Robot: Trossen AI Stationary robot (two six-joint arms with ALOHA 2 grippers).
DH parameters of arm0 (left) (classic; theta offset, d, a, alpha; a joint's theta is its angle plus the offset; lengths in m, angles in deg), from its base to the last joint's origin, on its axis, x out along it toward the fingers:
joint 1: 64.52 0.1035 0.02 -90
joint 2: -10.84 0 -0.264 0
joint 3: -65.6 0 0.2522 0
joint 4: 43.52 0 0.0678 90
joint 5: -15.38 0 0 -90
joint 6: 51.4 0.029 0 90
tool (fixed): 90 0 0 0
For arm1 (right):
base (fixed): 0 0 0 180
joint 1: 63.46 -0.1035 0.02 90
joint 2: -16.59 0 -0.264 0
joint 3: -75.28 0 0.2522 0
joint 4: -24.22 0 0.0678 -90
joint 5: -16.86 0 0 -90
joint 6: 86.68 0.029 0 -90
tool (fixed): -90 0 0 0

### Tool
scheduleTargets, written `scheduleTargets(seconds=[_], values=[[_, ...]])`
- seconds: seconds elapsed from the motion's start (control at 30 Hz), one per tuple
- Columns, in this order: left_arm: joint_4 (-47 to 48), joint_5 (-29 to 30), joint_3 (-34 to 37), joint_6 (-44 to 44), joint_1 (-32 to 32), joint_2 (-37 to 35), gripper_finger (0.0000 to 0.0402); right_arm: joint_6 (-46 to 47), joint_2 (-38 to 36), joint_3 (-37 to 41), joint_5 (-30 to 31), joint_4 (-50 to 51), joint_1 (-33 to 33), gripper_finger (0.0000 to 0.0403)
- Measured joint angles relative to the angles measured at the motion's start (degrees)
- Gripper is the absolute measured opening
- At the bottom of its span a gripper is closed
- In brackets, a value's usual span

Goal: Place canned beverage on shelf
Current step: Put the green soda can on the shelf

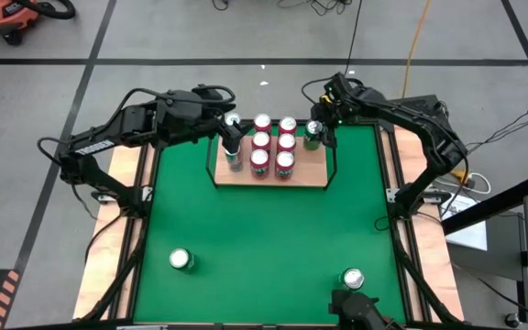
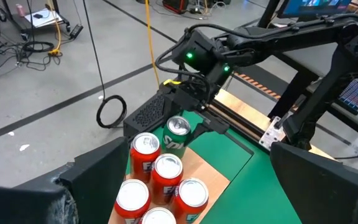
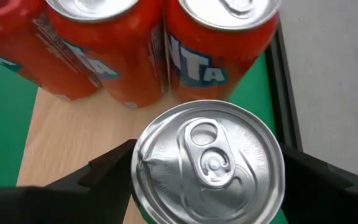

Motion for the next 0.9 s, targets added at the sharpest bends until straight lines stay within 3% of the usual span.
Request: scheduleTargets(seconds=[0.9], values=[[2.85, 0.02, -0.02, 0.53, 0.00, 0.00, 0.0391, -0.05, 0.11, -0.02, 0.23, 0.76, -0.01, 0.0333]])
